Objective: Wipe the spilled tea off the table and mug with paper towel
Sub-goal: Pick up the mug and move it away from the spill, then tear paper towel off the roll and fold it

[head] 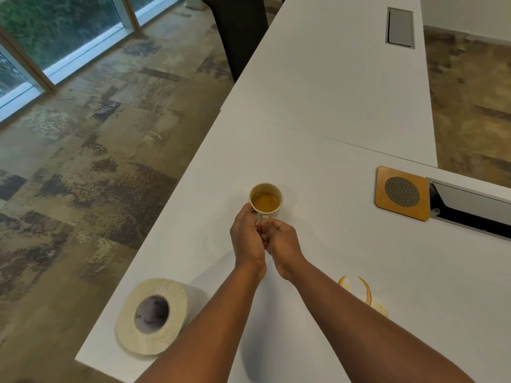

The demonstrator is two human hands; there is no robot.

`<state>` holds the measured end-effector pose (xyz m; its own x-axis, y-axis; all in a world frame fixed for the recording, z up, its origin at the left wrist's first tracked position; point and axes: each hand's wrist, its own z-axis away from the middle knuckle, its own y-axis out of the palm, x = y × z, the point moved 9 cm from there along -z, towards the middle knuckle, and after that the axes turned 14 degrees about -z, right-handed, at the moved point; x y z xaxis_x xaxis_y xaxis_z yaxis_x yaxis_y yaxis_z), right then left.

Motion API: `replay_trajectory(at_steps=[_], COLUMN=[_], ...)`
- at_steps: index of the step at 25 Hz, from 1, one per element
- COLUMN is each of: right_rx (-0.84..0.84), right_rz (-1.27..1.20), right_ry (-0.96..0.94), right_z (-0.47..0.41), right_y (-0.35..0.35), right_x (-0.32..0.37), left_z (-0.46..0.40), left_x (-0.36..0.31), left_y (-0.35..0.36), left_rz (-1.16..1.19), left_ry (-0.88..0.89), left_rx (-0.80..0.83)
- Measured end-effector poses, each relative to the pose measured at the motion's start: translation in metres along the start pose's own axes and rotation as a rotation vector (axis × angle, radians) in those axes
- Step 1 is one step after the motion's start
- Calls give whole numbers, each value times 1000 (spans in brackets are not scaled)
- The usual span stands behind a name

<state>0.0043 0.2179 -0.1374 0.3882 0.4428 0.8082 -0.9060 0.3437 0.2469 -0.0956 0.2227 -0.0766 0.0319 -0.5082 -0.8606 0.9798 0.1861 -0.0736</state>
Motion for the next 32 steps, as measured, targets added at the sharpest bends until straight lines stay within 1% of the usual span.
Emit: replay_trajectory(at_steps=[3,7,10,13,15,17,20,23,25,26,28,30,32], right_rx=[-16,-81,-129,-131,-79,12,127,201,270,308,377,443,500], right_rz=[30,60,65,123,175,252,419,519,626,682,737,761,823], right_ry=[-3,3,-2,-23,-52,-104,-193,-213,-264,-304,-367,-383,-351], right_z=[0,3,13,30,46,63,91,115,135,146,169,188,200], right_y=[0,-8,-16,-20,-20,-16,-4,11,28,37,55,68,76], right_x=[-1,2,6,12,17,24,34,38,39,39,39,36,28], left_z=[2,15,30,45,60,74,104,131,140,141,135,124,117], left_x=[-1,-2,-8,-11,-17,-23,-43,-62,-75,-81,-87,-81,-67], left_y=[-5,-8,-10,-14,-19,-24,-42,-74,-104,-118,-140,-159,-171], left_rz=[-45,-33,-65,-144,-274,-433,-747,-1071,-1197,-1228,-1291,-1368,-1429], left_ry=[-8,-37,-16,3,17,68,257,440,484,495,477,377,264], left_rx=[-34,-48,-35,-12,17,71,108,46,-45,-71,-56,12,90])
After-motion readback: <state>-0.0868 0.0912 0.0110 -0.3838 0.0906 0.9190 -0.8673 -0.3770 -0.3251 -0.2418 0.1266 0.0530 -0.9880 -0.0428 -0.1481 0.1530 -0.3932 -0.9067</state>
